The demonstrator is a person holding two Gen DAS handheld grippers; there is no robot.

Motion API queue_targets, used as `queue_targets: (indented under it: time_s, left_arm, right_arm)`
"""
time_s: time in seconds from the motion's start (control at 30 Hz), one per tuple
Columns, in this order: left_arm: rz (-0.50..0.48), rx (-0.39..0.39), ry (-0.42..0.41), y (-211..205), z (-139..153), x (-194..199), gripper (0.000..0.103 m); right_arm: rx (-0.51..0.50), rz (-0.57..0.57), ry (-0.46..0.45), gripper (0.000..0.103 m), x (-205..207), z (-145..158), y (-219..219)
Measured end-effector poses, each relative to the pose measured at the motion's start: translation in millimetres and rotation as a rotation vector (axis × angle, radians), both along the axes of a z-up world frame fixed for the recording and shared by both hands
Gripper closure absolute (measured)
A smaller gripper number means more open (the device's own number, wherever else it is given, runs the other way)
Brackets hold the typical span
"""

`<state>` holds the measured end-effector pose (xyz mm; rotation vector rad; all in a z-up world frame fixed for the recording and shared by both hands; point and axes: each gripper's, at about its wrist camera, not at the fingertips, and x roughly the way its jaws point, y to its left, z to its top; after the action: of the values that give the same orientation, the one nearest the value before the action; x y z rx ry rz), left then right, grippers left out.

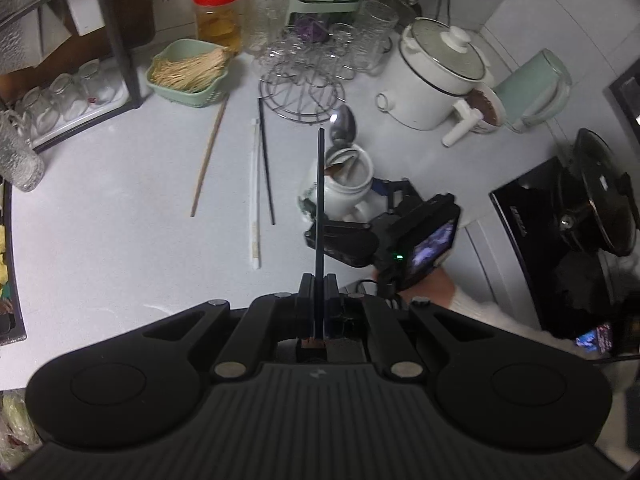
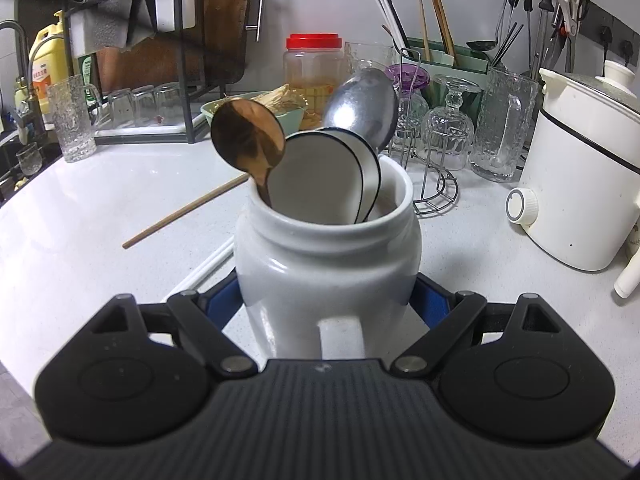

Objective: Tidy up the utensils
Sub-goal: 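Lower the black chopstick into the white mug and open the left tool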

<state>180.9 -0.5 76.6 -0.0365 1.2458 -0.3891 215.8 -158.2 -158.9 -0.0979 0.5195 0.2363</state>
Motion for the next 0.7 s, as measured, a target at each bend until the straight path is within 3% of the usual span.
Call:
queue_targets:
  time_s: [0.27,0.47,0.7]
  left_arm:
    - [-0.095,0.0,0.094,-22.9,6.5,15.9,0.098]
    - [-0.142,0.032,0.16,-35.8,-11.7,33.0,0.098]
    - [-0.215,0.081,0.176,-60.8,-26.0,57.5,0.098]
  right_arm:
    - [-0.014,0.008,-0.005,0.012,-1.0,-1.1,0.5]
    - [-0.014,0.007,-0.008,0.012,-1.6,-1.5,0.9]
    - [-0.021,0.011,-0.01,0.012,-2.0,-1.9,1.3]
